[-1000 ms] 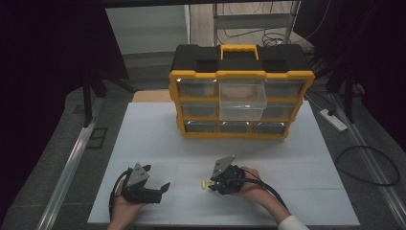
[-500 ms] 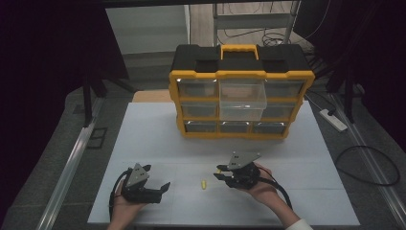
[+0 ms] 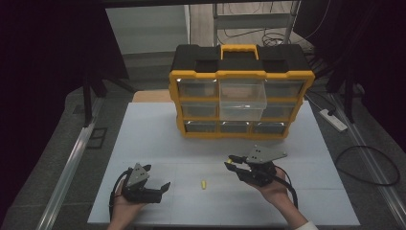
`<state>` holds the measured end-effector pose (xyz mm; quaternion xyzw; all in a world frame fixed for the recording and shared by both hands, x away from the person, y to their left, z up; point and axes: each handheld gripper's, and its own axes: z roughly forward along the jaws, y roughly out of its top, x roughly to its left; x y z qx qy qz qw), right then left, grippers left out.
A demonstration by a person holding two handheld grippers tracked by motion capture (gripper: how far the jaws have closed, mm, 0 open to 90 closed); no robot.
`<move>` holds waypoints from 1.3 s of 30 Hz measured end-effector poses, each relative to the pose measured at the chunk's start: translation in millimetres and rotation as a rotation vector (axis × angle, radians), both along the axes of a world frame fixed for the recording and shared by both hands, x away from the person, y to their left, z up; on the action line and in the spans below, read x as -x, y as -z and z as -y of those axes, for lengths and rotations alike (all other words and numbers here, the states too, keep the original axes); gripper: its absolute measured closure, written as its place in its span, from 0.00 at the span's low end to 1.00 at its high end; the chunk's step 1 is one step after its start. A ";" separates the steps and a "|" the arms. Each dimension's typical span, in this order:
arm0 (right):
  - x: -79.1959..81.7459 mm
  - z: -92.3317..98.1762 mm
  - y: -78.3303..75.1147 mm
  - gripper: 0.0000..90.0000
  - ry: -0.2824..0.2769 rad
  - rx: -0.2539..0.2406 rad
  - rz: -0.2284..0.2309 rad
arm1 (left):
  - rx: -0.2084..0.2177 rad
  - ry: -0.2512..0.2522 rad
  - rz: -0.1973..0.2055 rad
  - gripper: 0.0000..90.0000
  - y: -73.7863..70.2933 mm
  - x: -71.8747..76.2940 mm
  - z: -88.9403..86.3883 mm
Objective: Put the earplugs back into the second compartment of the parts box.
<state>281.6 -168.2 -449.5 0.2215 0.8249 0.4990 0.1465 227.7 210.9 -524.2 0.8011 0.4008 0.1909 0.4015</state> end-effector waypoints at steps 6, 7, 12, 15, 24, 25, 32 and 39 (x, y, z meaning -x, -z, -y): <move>2.5 7.9 -14.4 0.77 0.047 -0.048 0.029 | -0.001 0.000 0.002 0.05 -0.3 0.0 -0.2; 2.6 8.8 -16.5 0.77 0.049 -0.053 0.033 | -0.001 0.000 0.002 0.05 -0.3 0.0 -0.2; 5.6 13.5 -29.6 0.77 0.063 -0.080 0.061 | 0.004 -0.002 0.005 0.05 -0.4 0.1 0.0; 7.4 17.1 -38.0 0.77 0.074 -0.099 0.075 | 0.001 -0.001 0.004 0.05 -0.5 0.1 0.0; 10.2 23.2 -59.2 0.76 0.091 -0.140 0.112 | 0.004 -0.001 0.006 0.05 -0.9 0.6 -0.3; 10.0 23.5 -61.0 0.77 0.093 -0.144 0.114 | 0.003 0.002 0.010 0.05 -1.1 0.7 -0.4; 8.3 21.7 -73.3 0.77 0.094 -0.154 0.136 | 0.006 0.003 0.014 0.05 -1.9 1.7 -0.1; 0.4 21.2 -90.8 0.77 0.113 -0.184 0.145 | 0.002 0.008 0.018 0.05 -1.7 2.5 0.6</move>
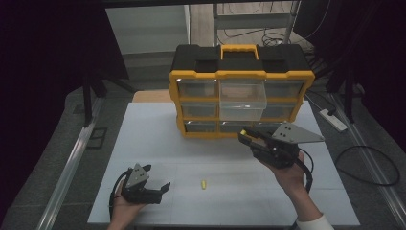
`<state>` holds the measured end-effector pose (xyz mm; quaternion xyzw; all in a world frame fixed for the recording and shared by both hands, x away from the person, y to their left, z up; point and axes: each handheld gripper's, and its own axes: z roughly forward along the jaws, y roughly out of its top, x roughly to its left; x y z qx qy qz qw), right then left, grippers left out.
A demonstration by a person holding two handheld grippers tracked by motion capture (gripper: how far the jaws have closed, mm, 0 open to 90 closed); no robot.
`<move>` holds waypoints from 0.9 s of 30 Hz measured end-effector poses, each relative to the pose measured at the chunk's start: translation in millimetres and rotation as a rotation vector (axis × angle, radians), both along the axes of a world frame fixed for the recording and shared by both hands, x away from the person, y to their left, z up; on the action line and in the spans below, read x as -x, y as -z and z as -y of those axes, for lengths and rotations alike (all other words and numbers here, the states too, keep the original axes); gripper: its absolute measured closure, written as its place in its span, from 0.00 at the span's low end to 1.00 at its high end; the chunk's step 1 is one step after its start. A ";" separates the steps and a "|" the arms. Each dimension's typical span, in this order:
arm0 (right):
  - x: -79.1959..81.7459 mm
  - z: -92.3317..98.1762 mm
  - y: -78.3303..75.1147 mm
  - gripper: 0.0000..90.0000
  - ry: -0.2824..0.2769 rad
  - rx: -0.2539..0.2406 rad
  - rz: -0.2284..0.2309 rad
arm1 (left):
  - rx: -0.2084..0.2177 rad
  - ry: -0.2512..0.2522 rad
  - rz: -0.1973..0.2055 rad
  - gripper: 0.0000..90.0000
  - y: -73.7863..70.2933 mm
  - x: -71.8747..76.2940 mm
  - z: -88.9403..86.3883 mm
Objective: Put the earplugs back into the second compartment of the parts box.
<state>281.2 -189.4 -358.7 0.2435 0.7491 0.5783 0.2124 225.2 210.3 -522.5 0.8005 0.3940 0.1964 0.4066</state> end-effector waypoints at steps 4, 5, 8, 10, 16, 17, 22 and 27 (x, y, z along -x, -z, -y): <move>-3.6 0.6 -9.5 0.77 0.010 -0.012 0.009 | 0.003 -0.001 0.000 0.05 0.0 0.0 -0.5; -4.0 1.0 -11.0 0.77 0.012 -0.015 0.012 | 0.003 -0.001 -0.001 0.05 0.0 0.0 -0.6; -6.3 3.9 -18.1 0.77 0.033 -0.033 0.026 | 0.001 -0.001 -0.001 0.05 -0.1 -0.1 -0.5; -7.3 4.9 -22.1 0.77 0.040 -0.032 0.038 | 0.000 -0.001 0.001 0.05 -0.1 0.0 -0.3; -10.6 6.9 -36.4 0.77 0.055 -0.025 0.063 | 0.002 -0.002 0.000 0.05 -0.2 0.0 -0.3; -11.6 7.3 -38.1 0.77 0.056 -0.026 0.064 | 0.001 -0.002 0.000 0.05 -0.2 0.1 -0.3; -18.4 8.4 -48.4 0.77 0.054 -0.036 0.100 | 0.000 -0.003 0.002 0.05 0.1 -0.1 -0.3; -25.9 7.9 -56.8 0.77 0.069 -0.033 0.104 | 0.001 -0.002 -0.001 0.05 -0.1 -0.2 -0.7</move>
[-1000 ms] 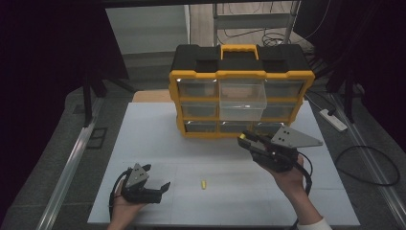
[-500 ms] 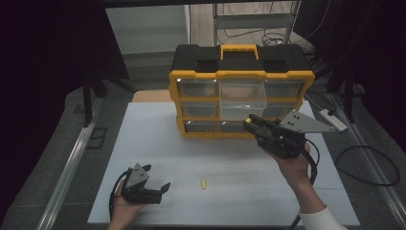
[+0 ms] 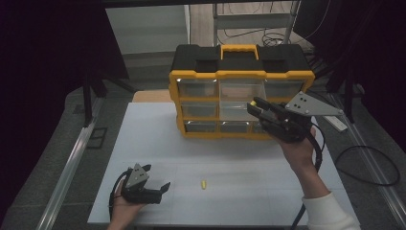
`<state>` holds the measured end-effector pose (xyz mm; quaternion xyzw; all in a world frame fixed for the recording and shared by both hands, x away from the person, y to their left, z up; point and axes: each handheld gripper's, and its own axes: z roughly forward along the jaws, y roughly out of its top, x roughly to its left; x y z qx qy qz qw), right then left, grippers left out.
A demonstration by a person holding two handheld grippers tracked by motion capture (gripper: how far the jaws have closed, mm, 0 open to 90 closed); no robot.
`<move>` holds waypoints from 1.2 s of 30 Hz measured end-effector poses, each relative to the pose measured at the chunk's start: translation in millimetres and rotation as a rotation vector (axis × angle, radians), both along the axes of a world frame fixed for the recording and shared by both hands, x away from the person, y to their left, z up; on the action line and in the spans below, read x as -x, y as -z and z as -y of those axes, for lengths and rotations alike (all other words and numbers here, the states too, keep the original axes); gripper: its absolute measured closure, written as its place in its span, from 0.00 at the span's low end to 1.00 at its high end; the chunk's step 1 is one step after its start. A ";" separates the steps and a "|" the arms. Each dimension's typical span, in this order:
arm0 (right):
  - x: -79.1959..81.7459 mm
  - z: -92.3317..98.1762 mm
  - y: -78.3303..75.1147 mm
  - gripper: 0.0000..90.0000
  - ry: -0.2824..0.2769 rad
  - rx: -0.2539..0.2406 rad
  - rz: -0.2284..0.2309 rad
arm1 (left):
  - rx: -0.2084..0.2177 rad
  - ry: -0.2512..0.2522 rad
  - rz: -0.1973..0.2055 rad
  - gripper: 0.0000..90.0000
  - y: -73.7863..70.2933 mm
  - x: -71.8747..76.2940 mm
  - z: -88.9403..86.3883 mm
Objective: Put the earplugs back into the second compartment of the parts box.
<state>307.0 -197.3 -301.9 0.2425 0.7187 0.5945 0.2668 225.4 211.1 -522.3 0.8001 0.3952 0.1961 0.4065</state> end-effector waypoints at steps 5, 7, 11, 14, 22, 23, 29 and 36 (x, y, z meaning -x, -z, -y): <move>-11.8 -0.9 -5.9 0.77 0.030 0.014 -0.009 | -0.002 0.000 0.000 0.05 0.1 0.0 0.0; -15.5 -0.7 -6.7 0.77 0.039 0.013 -0.012 | -0.001 -0.001 -0.001 0.05 0.0 0.1 -0.3; -23.4 0.0 -8.3 0.76 0.061 0.010 -0.019 | -0.002 -0.003 0.002 0.05 0.2 -0.1 -0.2; -28.4 -0.2 -9.7 0.77 0.077 0.014 -0.017 | -0.002 -0.002 0.002 0.05 0.1 -0.1 -0.2; -39.9 -2.3 -13.5 0.76 0.097 0.023 -0.026 | -0.001 -0.004 0.002 0.05 0.1 -0.2 -0.7; -42.2 -3.1 -14.1 0.76 0.101 0.028 -0.030 | -0.002 -0.004 0.003 0.05 0.0 -0.2 -0.7; -50.4 -7.5 -18.2 0.76 0.102 0.041 -0.041 | -0.001 -0.003 0.001 0.05 0.2 -0.3 -0.7; -59.8 -12.4 -18.8 0.76 0.114 0.063 -0.058 | -0.001 -0.003 0.002 0.05 0.1 -0.1 -0.9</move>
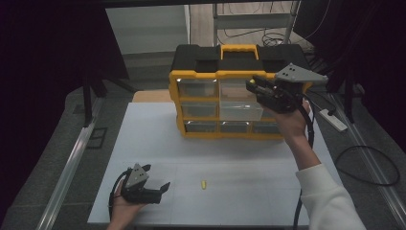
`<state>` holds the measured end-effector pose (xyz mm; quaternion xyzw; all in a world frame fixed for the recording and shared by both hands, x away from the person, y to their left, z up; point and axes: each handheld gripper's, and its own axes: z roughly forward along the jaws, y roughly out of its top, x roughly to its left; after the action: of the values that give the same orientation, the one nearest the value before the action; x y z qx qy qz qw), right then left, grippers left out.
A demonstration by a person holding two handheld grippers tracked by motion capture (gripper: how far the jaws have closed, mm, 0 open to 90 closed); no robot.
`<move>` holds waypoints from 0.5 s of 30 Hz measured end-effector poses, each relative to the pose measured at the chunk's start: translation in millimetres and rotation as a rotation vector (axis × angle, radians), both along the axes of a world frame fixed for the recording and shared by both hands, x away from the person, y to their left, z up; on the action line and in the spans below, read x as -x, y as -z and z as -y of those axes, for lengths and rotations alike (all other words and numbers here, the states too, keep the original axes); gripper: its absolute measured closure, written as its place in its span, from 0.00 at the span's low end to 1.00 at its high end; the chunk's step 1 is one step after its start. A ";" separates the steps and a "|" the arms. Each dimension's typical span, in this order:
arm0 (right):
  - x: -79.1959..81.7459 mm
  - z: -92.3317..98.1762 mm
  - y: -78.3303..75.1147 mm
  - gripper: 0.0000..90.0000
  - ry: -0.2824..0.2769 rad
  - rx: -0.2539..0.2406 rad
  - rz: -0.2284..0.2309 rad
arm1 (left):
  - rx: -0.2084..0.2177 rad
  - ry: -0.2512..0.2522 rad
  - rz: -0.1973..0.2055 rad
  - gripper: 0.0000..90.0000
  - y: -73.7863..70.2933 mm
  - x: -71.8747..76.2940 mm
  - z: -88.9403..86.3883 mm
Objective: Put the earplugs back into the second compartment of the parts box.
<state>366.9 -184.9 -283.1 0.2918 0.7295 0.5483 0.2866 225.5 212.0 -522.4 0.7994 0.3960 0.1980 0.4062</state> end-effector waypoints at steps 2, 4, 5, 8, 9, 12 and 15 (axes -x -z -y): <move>-1.5 0.1 1.3 0.75 0.001 0.001 -0.007 | 0.000 0.000 -0.001 0.05 0.1 -0.1 -0.3; -2.0 0.6 2.2 0.74 0.003 0.003 -0.013 | -0.001 0.000 -0.001 0.05 0.2 -0.2 -0.4; -2.0 0.6 2.2 0.74 0.003 0.003 -0.013 | -0.001 0.000 -0.001 0.05 0.2 -0.2 -0.3; -1.2 1.3 2.3 0.51 0.004 -0.012 -0.007 | 0.000 -0.001 -0.002 0.05 0.1 -0.2 -0.4; 0.1 1.0 2.1 0.47 0.009 -0.006 -0.002 | 0.000 -0.001 -0.002 0.05 0.0 -0.2 -0.6; 6.1 2.1 2.6 0.41 -0.004 0.004 0.011 | 0.000 -0.002 -0.002 0.05 0.1 -0.2 -0.7; 10.3 4.6 3.1 0.39 -0.024 -0.010 0.009 | 0.000 -0.001 -0.002 0.05 0.1 -0.1 -0.4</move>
<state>356.6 -189.5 -286.2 0.2817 0.7290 0.5566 0.2818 225.6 212.3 -522.5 0.7995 0.3967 0.1974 0.4056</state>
